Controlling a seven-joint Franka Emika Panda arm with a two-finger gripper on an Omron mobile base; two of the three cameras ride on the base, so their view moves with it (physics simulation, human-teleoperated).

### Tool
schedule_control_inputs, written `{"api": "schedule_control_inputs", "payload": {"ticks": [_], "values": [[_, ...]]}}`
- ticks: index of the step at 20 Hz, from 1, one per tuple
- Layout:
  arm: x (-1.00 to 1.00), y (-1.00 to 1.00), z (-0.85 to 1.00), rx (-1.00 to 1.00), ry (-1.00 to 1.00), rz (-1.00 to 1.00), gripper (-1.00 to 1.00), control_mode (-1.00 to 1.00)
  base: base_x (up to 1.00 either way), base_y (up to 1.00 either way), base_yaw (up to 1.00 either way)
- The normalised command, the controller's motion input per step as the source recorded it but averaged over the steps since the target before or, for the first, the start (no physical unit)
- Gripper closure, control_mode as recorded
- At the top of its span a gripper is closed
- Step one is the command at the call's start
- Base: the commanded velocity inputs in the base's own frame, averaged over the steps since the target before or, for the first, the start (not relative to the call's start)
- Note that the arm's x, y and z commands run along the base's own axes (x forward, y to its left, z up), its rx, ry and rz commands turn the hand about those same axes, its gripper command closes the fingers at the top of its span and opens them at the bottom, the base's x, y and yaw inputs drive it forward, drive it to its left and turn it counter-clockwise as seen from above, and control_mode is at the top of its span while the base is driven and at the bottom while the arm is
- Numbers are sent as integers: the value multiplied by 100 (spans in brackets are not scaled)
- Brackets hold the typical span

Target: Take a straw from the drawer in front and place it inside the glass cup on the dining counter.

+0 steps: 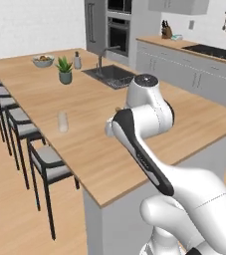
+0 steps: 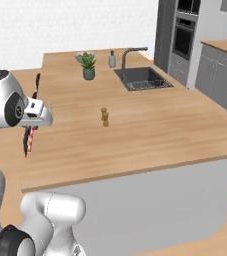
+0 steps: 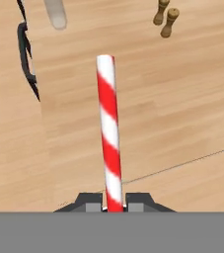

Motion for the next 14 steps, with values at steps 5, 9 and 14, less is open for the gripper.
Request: {"api": "schedule_control_inputs", "payload": {"ticks": [5, 9, 14], "values": [[0, 0, 0, 0, 0, 0, 100, 100, -1, 100, -47], [0, 0, 0, 0, 0, 0, 100, 100, 0, 100, -52], [0, 0, 0, 0, 0, 0, 100, 100, 0, 100, -52]]}}
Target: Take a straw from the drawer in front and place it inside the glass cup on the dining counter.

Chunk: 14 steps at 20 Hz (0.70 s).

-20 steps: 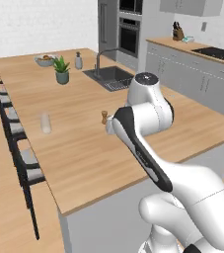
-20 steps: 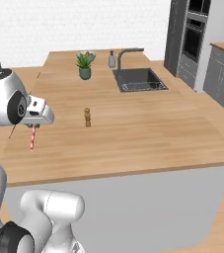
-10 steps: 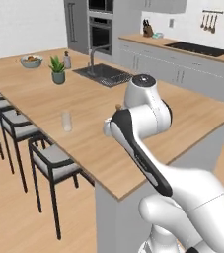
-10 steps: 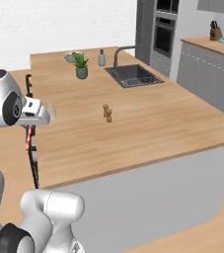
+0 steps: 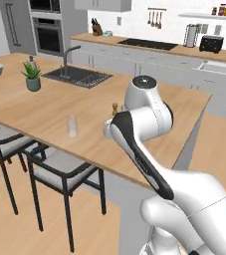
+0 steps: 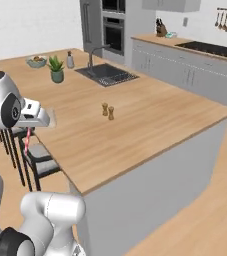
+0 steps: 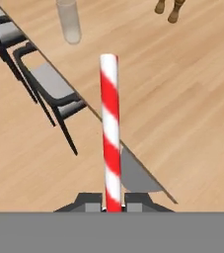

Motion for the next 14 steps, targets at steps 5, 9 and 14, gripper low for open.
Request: {"api": "schedule_control_inputs", "payload": {"ticks": [5, 9, 14], "values": [[0, 0, 0, 0, 0, 0, 100, 100, -3, 100, -52], [0, 0, 0, 0, 0, 0, 100, 100, -1, 100, -52], [0, 0, 0, 0, 0, 0, 100, 100, -4, 100, -54]]}}
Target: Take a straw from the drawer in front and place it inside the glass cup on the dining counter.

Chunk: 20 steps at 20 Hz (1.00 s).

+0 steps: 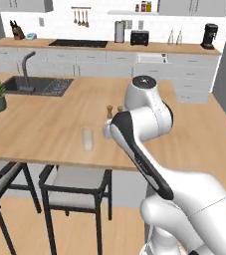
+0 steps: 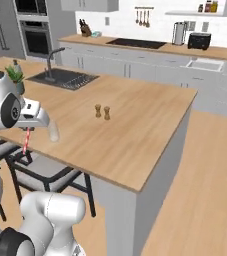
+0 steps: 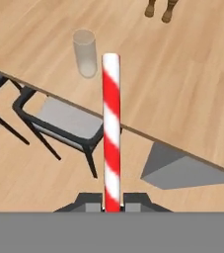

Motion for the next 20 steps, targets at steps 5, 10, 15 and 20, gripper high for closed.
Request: {"api": "schedule_control_inputs", "payload": {"ticks": [5, 10, 15, 20], "values": [[0, 0, 0, 0, 0, 0, 100, 100, -9, 94, -58], [0, 0, 0, 0, 0, 0, 100, 100, -1, 75, -51], [0, 0, 0, 0, 0, 0, 100, 100, 24, 58, -36], [0, 0, 0, 0, 0, 0, 100, 100, 60, 41, -25]]}}
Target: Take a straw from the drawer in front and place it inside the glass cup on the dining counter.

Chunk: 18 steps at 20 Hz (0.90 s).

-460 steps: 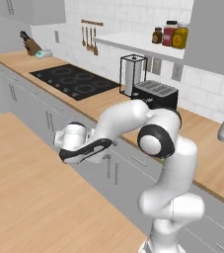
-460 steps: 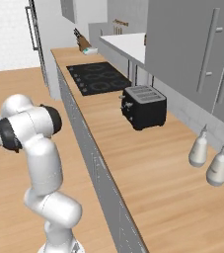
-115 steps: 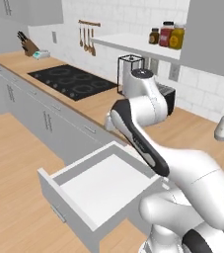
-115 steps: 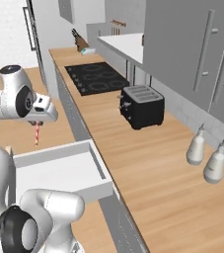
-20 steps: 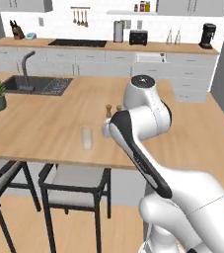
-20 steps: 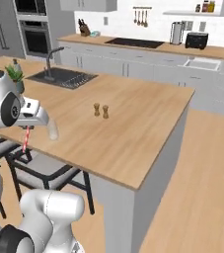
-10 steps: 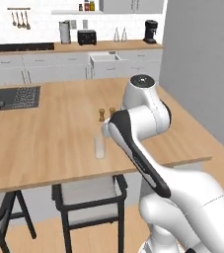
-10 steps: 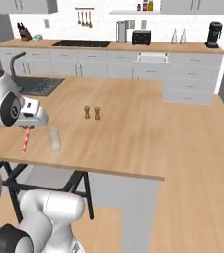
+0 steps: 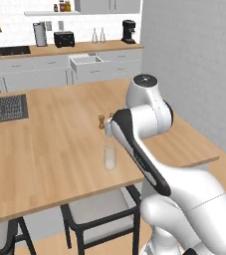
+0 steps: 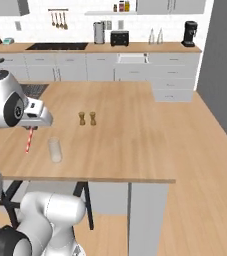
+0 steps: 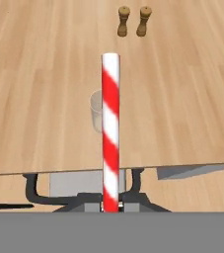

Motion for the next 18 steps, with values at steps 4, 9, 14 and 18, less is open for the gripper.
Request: {"api": "schedule_control_inputs", "payload": {"ticks": [4, 9, 14, 18], "values": [[0, 0, 0, 0, 0, 0, 100, 100, 67, 38, -16], [-1, 10, 23, 0, -9, 3, 100, -100, 9, 15, -1], [-3, 2, 20, 2, -25, 32, 100, -100, 0, 0, 0], [10, -1, 14, 16, -20, 44, 100, -100, 0, 0, 0]]}}
